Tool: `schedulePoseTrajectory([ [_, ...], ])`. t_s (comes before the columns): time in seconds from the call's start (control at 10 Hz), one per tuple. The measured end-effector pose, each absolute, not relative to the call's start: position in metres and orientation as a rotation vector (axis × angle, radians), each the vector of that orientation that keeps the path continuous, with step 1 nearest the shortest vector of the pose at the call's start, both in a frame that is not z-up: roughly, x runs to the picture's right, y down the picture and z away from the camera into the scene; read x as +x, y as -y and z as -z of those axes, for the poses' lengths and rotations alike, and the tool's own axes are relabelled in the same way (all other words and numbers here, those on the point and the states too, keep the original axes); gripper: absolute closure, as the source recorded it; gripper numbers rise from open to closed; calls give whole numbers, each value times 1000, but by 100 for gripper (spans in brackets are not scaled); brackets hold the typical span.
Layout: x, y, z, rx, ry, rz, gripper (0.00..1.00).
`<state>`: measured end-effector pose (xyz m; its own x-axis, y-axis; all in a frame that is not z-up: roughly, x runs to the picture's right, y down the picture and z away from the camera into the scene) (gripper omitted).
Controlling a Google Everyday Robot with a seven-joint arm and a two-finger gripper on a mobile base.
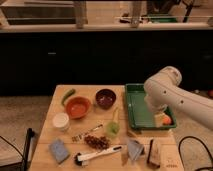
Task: Stack bowls on top of each other
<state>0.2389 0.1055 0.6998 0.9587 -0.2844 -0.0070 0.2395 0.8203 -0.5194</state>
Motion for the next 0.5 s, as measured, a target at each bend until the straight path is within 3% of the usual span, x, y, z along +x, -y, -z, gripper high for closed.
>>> schedulePoseTrajectory([
  [0.5, 232, -97, -705, -510, -94, 368, 20],
])
